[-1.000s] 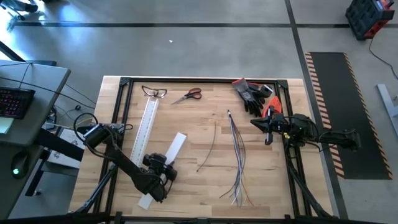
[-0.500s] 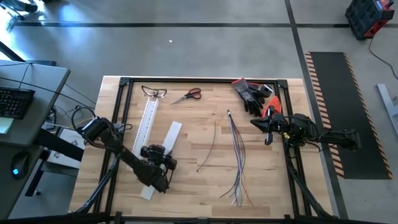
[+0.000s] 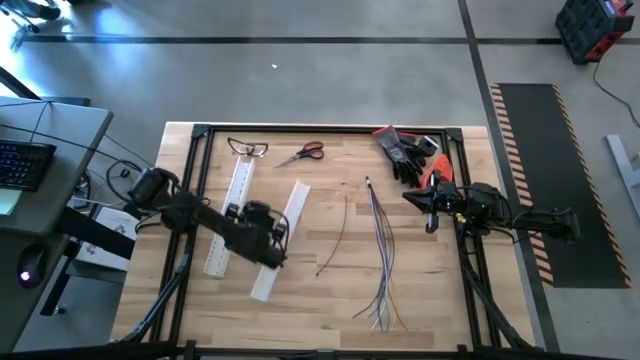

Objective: Ziptie cables
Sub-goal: Move the white cable duct lid to the left side of the table

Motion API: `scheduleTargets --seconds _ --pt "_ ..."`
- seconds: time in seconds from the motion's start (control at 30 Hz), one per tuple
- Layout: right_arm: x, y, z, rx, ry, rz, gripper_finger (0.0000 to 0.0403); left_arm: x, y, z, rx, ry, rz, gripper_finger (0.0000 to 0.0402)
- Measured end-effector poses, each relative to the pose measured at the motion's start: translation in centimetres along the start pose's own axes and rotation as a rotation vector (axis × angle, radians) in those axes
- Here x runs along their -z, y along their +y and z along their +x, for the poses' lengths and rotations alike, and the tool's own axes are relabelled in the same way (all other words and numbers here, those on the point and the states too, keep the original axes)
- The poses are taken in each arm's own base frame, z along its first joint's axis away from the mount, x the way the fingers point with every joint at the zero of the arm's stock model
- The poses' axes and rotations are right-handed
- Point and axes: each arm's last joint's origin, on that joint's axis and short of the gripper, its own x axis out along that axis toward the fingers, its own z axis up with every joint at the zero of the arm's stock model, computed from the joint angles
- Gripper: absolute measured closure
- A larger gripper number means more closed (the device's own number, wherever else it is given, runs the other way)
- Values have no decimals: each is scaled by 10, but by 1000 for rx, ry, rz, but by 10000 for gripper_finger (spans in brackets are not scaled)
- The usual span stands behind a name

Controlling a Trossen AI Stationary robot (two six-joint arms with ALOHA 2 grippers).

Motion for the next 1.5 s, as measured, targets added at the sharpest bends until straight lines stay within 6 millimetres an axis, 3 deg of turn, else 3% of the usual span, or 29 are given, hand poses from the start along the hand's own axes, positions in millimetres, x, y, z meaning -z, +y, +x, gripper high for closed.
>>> scheduleTargets --seconds 0.23,0.4,0.53,0.73,0.93,1.13,1.37,1.5 --pt "0 0 0 0 0 0 402 -19 26 8 23 -24 4 317" --pt "0 0 0 0 0 0 402 -23 11 -7 253 -56 16 283" --pt "0 0 0 0 0 0 402 -13 -5 -8 393 13 9 238" --pt "0 0 0 0 1 0 402 17 -14 17 349 215 -20 220" --pt "0 0 0 0 1 0 402 29 -25 28 360 261 -43 276" --pt "0 0 0 0 1 0 402 30 -25 28 361 284 -28 387" --pt "0 0 0 0 1 0 402 15 -16 13 283 345 56 400" --pt "0 0 0 0 1 0 402 -15 -9 -8 194 317 113 401"
